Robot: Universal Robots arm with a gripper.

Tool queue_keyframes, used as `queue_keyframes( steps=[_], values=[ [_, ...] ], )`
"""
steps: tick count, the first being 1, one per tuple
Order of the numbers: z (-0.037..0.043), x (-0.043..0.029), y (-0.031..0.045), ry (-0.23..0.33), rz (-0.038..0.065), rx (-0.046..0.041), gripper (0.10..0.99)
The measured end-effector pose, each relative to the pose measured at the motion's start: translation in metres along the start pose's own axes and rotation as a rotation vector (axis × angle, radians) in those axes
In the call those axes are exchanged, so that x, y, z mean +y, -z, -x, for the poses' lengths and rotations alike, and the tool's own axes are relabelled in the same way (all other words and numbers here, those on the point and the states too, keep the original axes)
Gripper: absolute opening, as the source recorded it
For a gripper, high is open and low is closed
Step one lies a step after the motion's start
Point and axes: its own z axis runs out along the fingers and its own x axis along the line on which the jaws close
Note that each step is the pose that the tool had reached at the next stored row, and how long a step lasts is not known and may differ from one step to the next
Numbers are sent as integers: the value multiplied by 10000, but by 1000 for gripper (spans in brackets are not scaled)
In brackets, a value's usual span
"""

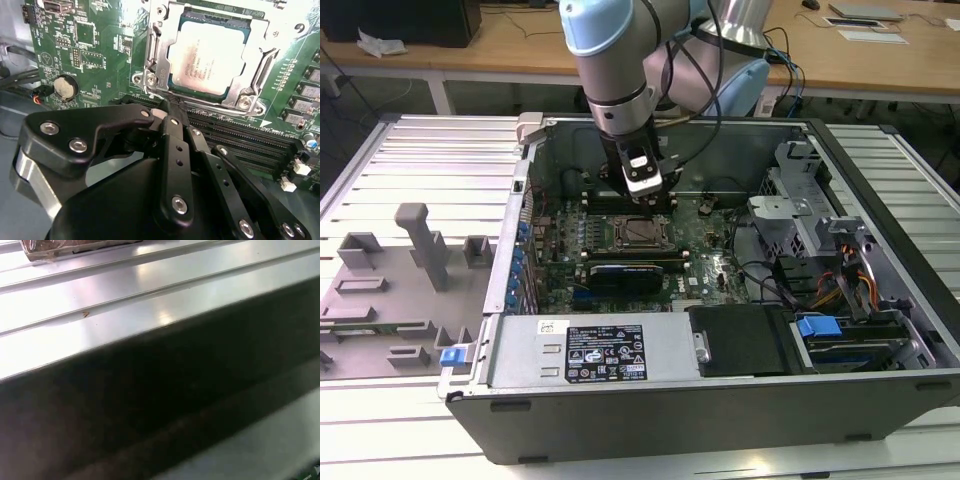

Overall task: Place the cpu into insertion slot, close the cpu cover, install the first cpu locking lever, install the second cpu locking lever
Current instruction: 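Install the first cpu locking lever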

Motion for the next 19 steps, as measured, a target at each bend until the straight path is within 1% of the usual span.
queue_keyframes(
  steps=[3, 4, 6, 7, 11, 12, 13, 14, 15, 19],
  values=[
    [-1, -2, -2, 15, -2, 4, 106],
    [-2, -1, -3, 23, 11, 7, 106],
    [3, 2, 13, 24, 15, 6, 106],
    [9, 6, 41, 25, 11, 7, 106],
    [25, 17, 110, 25, 10, 7, 106],
    [31, 21, 136, 26, 7, 6, 106],
    [42, 27, 182, 27, 7, 5, 106],
    [47, 30, 202, 26, 7, 3, 106],
    [50, 31, 215, 26, 7, 2, 106],
    [52, 32, 221, 27, 8, 1, 106]
  ],
)
